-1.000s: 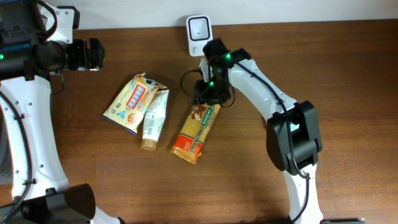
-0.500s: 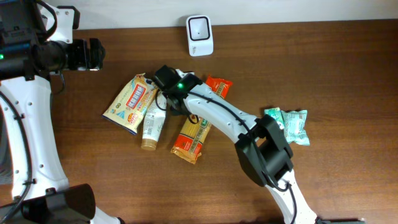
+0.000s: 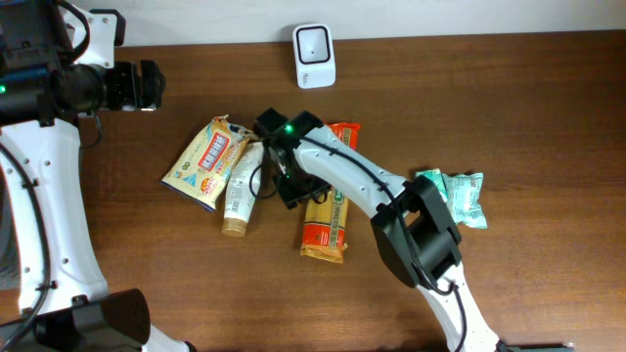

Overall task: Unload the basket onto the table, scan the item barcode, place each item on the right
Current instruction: 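Reach the right gripper to the spaghetti package and grasp it, then lift the spaghetti package and hold it in front of the scanner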

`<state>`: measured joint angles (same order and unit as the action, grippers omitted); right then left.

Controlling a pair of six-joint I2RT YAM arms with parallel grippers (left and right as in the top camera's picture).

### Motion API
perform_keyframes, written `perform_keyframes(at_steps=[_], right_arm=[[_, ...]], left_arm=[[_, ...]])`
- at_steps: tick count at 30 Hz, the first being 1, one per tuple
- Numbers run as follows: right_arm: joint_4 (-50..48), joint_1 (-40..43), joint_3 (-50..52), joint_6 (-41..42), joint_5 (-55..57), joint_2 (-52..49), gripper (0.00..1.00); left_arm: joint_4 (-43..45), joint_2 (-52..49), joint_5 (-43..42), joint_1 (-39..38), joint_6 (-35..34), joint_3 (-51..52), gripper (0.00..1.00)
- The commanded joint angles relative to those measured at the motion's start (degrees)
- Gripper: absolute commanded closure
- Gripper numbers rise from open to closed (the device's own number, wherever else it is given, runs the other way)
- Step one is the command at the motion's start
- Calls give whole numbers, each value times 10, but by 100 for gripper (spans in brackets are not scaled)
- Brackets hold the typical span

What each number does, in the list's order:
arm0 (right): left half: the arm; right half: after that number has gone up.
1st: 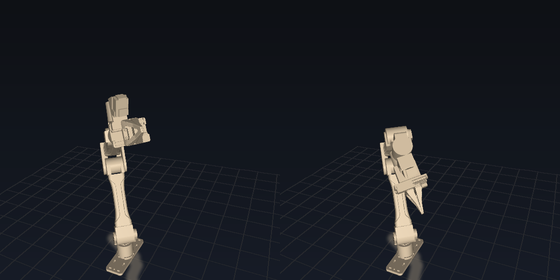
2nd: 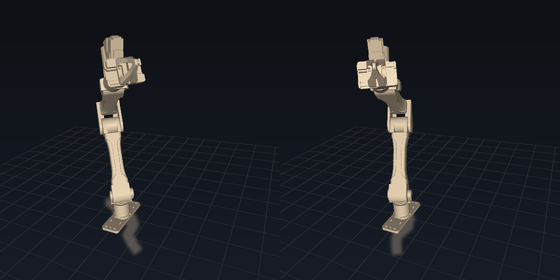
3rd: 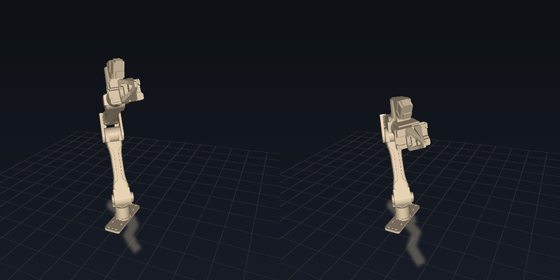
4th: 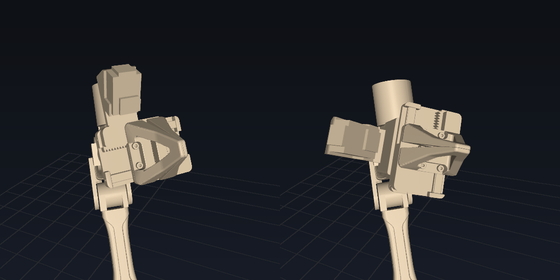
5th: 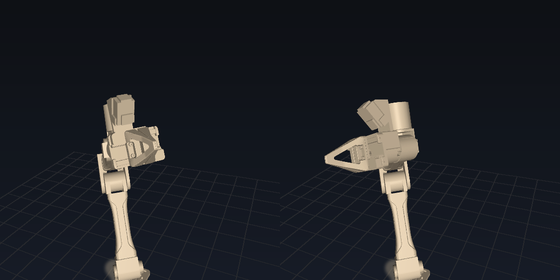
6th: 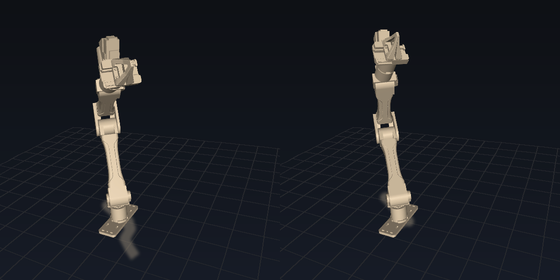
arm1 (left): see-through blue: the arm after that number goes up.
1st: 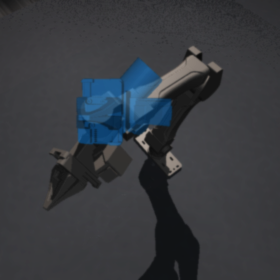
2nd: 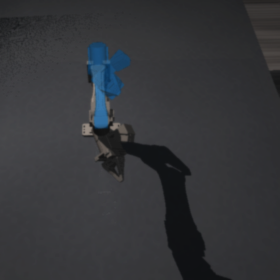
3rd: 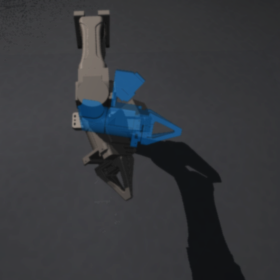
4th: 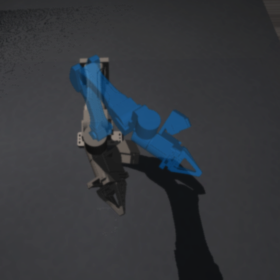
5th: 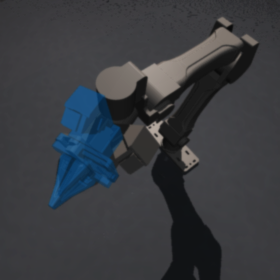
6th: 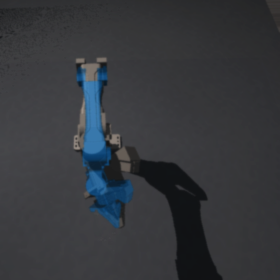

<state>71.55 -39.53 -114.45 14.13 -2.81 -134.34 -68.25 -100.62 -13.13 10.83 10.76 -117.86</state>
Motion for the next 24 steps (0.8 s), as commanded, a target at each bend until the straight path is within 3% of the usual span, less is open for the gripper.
perform_keyframes(at_steps=[1,3,6,8,10,15,19,20,24], right_arm=[[40,22,-19,-19,68,15,49],[52,39,-14,-16,94,14,51],[3,31,-14,89,86,15,53],[-52,3,-14,163,109,14,45],[-63,-31,-13,207,212,7,35],[-25,-57,-12,257,338,-43,32],[-26,-57,-12,268,323,-59,31],[-22,-57,-12,268,315,-69,34],[33,-37,-12,268,315,-75,60]], left_arm=[[0,3,-4,2,9,-4,1],[0,3,-4,2,9,-4,1],[0,3,-4,2,9,-4,1],[0,3,-4,2,9,-4,1],[0,3,-4,2,9,-4,1],[0,3,-4,2,9,-4,1],[0,3,-4,2,9,-4,1],[0,3,-4,2,9,-4,1],[0,3,-4,2,9,-4,1]])
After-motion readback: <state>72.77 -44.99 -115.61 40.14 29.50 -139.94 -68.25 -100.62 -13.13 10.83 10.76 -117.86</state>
